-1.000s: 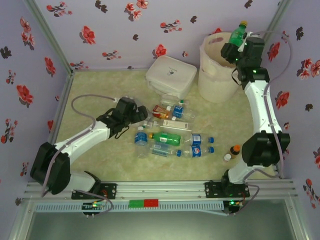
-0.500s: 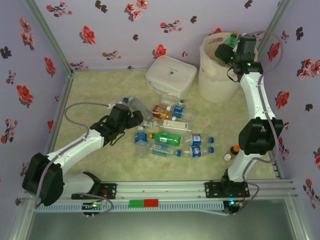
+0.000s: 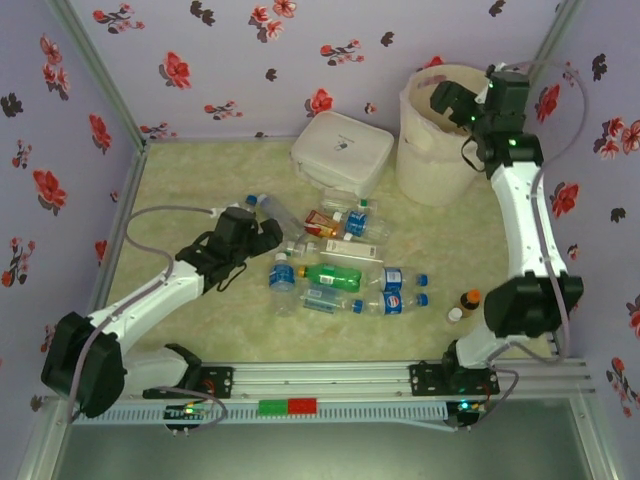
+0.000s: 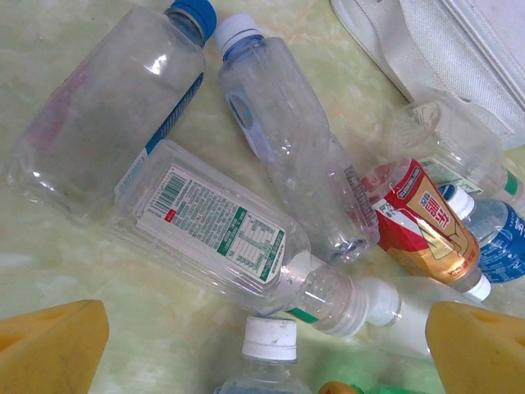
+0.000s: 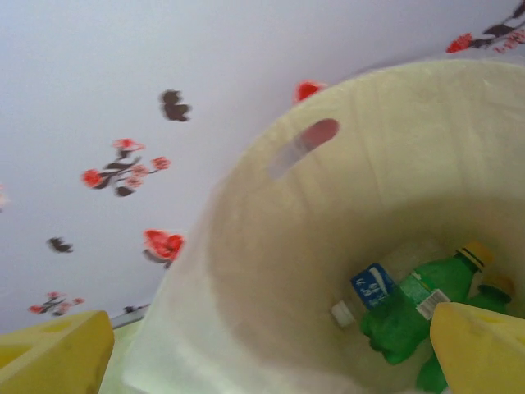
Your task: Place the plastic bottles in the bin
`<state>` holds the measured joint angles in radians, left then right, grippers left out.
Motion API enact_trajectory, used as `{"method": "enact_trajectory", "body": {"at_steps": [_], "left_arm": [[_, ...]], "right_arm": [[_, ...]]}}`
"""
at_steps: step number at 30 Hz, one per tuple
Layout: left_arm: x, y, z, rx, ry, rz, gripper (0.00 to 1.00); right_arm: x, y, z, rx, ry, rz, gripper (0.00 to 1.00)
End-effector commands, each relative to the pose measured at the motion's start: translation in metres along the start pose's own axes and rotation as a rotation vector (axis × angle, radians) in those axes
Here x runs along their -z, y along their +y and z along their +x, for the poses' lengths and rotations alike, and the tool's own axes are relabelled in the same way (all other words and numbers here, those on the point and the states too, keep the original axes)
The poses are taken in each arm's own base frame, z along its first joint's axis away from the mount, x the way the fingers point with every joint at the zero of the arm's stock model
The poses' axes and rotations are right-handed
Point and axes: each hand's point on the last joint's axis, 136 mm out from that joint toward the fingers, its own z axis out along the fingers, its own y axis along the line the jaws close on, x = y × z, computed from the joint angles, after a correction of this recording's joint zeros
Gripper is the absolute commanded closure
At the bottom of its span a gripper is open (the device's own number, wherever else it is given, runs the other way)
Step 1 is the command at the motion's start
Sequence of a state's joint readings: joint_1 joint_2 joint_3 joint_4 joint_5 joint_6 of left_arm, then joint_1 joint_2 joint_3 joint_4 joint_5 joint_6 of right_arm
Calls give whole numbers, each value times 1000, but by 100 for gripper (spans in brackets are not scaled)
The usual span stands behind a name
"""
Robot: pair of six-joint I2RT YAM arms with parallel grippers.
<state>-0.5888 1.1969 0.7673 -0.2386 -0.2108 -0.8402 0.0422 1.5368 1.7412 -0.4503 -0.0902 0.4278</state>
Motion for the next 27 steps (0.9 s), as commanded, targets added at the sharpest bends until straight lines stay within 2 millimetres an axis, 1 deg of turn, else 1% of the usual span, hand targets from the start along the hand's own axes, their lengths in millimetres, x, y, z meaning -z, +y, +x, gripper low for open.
{"method": "enact_trajectory", "body": {"at_steps": [1, 5, 9, 11, 15, 18, 21, 24, 27], "left_arm": [[5, 10, 6, 12, 15, -40, 0], [7, 10, 24, -7, 67, -65, 0], [10, 9, 46, -57, 119, -84, 0], [10, 7, 58, -73, 145, -82, 0], [11, 0, 84, -127, 191, -58, 0], [10, -2, 98, -157, 214, -47, 1], [5, -1, 109, -153, 222, -40, 0], [1, -3, 118, -157, 236, -39, 0], [-5, 1, 125, -171, 260, -72, 0]], "right_arm": [[25, 24, 19, 35, 1, -53, 0], [48, 36, 60, 51, 14, -58, 0], [67, 35, 104, 11, 53, -66, 0], [72, 34, 127, 18, 88, -57, 0], [76, 38, 181, 52, 195, -69, 0], [76, 32, 215, 52, 263, -56, 0], [73, 26, 243, 50, 321, -57, 0], [72, 27, 270, 47, 402, -105, 0], [70, 25, 286, 45, 449, -113, 0]]}}
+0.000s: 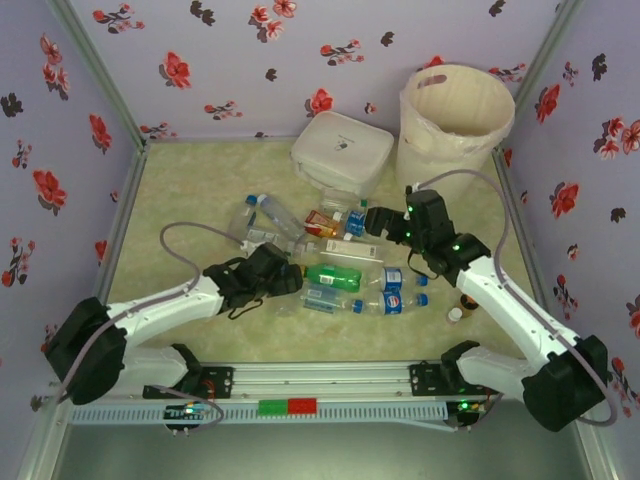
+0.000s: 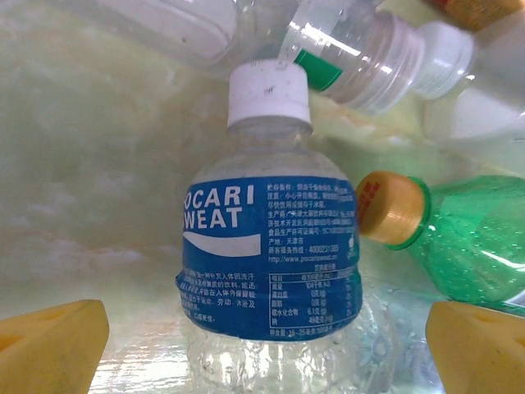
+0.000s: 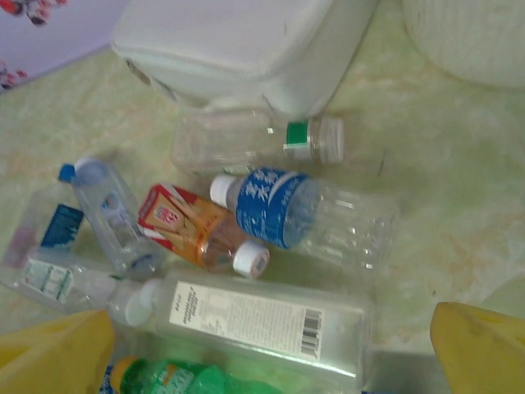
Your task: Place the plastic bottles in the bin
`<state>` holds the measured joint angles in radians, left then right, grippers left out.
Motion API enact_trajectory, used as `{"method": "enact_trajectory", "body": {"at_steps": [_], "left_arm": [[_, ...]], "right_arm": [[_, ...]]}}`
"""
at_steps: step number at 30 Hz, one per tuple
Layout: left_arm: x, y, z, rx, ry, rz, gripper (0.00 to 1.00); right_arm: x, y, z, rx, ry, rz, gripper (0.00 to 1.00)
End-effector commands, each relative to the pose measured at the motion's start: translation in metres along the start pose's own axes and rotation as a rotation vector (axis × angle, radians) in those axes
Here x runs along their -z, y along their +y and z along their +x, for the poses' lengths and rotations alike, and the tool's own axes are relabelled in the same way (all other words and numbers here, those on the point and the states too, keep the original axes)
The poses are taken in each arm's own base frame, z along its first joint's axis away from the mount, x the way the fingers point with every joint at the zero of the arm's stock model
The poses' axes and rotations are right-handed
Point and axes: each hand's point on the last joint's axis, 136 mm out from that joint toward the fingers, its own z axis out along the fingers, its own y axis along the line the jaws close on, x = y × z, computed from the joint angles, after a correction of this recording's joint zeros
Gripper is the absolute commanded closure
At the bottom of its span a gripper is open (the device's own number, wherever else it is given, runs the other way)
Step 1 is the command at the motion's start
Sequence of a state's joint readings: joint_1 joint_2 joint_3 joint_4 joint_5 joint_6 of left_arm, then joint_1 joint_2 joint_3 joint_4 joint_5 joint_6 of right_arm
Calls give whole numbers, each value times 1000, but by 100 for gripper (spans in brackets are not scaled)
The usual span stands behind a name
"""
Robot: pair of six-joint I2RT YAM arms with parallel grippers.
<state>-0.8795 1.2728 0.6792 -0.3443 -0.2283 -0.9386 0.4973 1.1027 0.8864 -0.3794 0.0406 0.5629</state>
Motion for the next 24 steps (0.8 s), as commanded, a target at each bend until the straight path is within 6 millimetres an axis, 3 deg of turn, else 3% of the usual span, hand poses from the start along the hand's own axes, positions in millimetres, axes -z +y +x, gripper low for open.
{"method": "enact_trajectory", "body": {"at_steps": [1, 14, 24], "left_arm": [[-8, 1, 3, 11, 5, -28, 1], [-30, 12, 22, -1, 65, -106, 1], [-22, 21, 18, 18, 32, -121, 6]], "right_arm": [[-5, 10, 6, -22, 19, -56, 0], [-30, -1, 21, -71, 56, 16, 0], [-19, 5, 9, -35, -19, -10, 0]]}}
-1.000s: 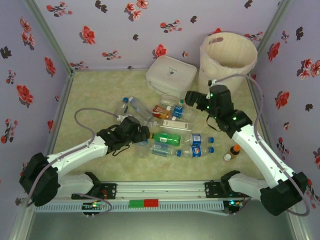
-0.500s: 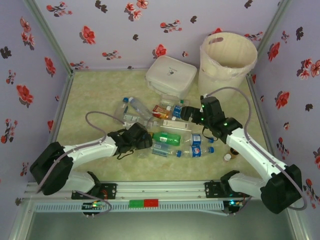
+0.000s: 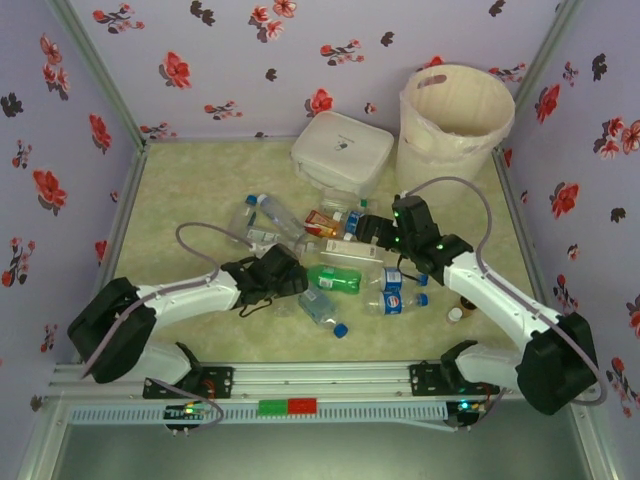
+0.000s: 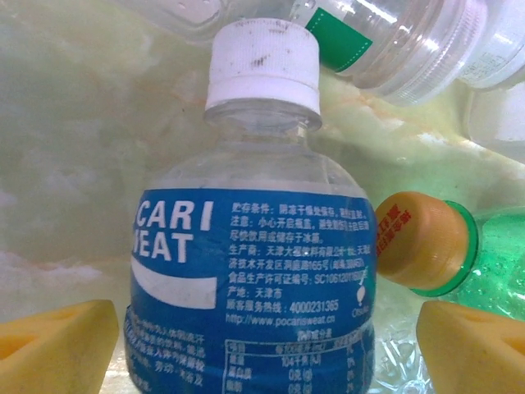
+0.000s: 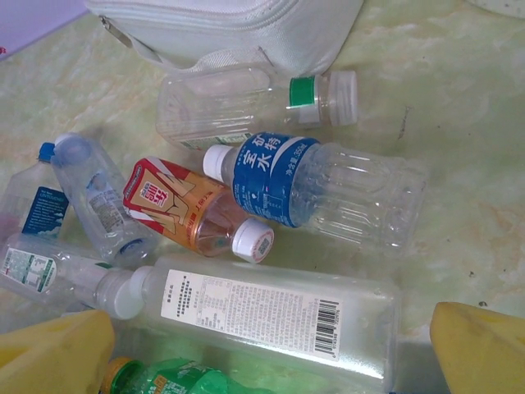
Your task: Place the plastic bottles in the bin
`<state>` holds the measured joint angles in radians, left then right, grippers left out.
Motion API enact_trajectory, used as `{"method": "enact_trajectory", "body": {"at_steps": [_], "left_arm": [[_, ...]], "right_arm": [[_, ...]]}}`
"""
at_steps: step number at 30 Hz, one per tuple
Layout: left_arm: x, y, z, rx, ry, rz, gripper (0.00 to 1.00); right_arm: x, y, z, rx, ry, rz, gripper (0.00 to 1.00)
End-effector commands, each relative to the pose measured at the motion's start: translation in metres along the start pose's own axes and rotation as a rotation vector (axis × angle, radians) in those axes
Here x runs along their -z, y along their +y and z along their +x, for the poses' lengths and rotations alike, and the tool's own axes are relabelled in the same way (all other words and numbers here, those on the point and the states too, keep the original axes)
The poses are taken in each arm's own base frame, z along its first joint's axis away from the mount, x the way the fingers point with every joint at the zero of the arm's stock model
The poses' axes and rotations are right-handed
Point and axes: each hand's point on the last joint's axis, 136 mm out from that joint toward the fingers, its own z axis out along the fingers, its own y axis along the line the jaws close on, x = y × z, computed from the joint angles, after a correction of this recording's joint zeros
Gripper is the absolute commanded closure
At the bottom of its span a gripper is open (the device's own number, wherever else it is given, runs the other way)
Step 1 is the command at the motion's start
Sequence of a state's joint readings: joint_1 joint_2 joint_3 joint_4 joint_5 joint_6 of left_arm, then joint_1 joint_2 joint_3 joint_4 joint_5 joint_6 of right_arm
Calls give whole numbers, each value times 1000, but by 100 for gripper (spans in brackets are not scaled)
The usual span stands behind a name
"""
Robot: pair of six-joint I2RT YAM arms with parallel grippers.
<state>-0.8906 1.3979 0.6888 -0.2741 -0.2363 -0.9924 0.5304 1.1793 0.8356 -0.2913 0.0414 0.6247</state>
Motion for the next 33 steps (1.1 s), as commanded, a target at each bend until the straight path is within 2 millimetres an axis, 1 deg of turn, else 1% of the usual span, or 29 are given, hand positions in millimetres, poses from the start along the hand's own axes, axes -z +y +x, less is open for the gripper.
{"method": "enact_trajectory", "body": {"at_steps": [1, 4, 8, 10, 12, 15, 18, 20, 23, 25, 28, 30, 33], "left_arm": [[5, 25, 8, -13, 1, -87, 6], [14, 30, 1, -1, -35, -99, 5], [26, 31, -7, 10, -74, -90, 1], [32, 29, -10, 13, -83, -74, 0], [37, 27, -9, 16, -81, -61, 1], [42, 26, 0, 0, -61, -57, 0], [41, 28, 15, -28, -28, -78, 1], [37, 33, 27, -54, -1, -104, 3], [31, 38, 38, -87, 27, -137, 5], [27, 40, 41, -102, 37, -153, 7], [23, 39, 40, -117, 24, -152, 13], [20, 39, 39, -126, 15, -149, 16], [17, 42, 37, -130, 1, -159, 24]], "right_arm": [[10, 5, -12, 5, -66, -15, 0], [10, 10, -10, 17, -58, -42, 0], [10, 32, 2, 70, -8, -176, 0], [10, 39, 8, 100, -14, -215, 0], [11, 41, 12, 125, -29, -223, 0], [11, 41, 16, 140, -33, -222, 0], [11, 41, 19, 144, -35, -218, 0], [10, 40, 20, 147, -40, -209, 1], [10, 41, 20, 147, -39, -212, 0], [10, 45, 21, 146, -24, -226, 0], [9, 51, 23, 148, 8, -241, 0], [7, 50, 25, 147, 14, -232, 0], [7, 49, 25, 143, -5, -236, 0]]}}
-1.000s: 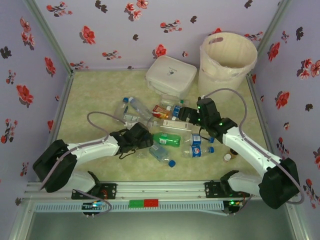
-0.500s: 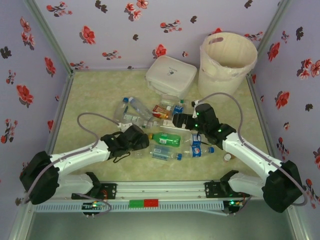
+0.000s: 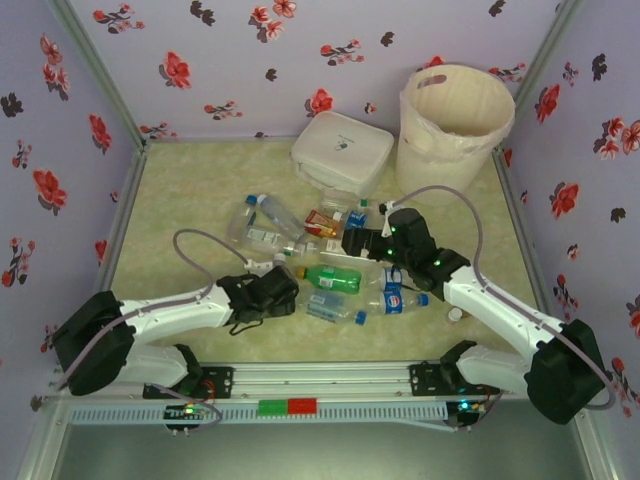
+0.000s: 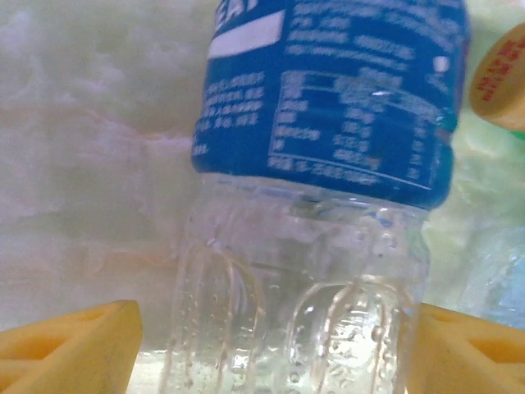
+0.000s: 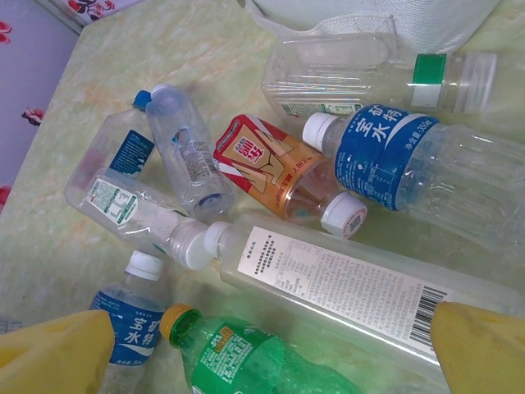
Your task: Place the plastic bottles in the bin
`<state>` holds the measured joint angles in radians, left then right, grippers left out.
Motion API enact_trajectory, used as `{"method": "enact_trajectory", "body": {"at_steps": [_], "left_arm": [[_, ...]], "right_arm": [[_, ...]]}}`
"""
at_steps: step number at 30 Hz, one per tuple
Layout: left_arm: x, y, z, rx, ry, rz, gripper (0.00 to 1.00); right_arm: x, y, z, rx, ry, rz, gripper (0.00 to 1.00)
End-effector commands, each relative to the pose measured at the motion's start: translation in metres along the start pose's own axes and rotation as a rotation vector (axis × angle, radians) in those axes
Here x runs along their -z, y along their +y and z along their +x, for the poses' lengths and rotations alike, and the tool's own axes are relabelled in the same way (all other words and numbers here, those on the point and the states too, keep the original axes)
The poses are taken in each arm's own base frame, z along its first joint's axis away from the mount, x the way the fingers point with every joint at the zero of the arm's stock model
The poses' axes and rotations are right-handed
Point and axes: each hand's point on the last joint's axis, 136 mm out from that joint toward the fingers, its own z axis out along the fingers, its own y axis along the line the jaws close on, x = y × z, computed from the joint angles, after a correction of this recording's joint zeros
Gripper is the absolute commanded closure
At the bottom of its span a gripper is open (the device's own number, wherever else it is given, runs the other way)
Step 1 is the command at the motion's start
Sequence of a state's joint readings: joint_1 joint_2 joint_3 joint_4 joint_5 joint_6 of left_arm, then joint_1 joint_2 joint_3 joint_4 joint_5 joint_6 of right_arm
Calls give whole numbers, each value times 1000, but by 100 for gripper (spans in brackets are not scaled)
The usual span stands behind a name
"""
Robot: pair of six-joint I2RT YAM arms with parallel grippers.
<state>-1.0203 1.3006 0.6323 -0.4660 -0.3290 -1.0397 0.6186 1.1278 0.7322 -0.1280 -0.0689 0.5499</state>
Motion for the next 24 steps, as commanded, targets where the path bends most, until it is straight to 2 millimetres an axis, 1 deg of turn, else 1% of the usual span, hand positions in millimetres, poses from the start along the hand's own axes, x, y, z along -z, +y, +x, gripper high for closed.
{"method": "enact_trajectory", "body": {"at_steps": [1, 4, 7, 10, 12, 19, 21, 24], "left_arm": [[-7, 12, -1, -15, -30, -48, 26], [-9, 15, -2, 0, -40, -40, 32], [-9, 17, -6, 15, -56, -24, 43], [-1, 14, -15, 21, -85, 8, 55], [7, 11, -23, 19, -119, 41, 59], [56, -27, -68, -7, -314, 274, 60], [70, -41, -81, -13, -363, 342, 60], [85, -64, -96, -30, -425, 441, 60]], "right_arm": [[2, 8, -5, 14, -23, -25, 0], [2, 7, -4, 5, -22, -19, 0], [3, 8, -5, 2, -24, -21, 0], [3, 13, -7, 1, -22, -43, 0], [4, 21, -8, -2, -20, -79, 0], [4, 47, -16, -33, -15, -191, 0], [6, 58, -21, -40, -25, -234, 0], [9, 74, -28, -45, -33, -296, 0]]}}
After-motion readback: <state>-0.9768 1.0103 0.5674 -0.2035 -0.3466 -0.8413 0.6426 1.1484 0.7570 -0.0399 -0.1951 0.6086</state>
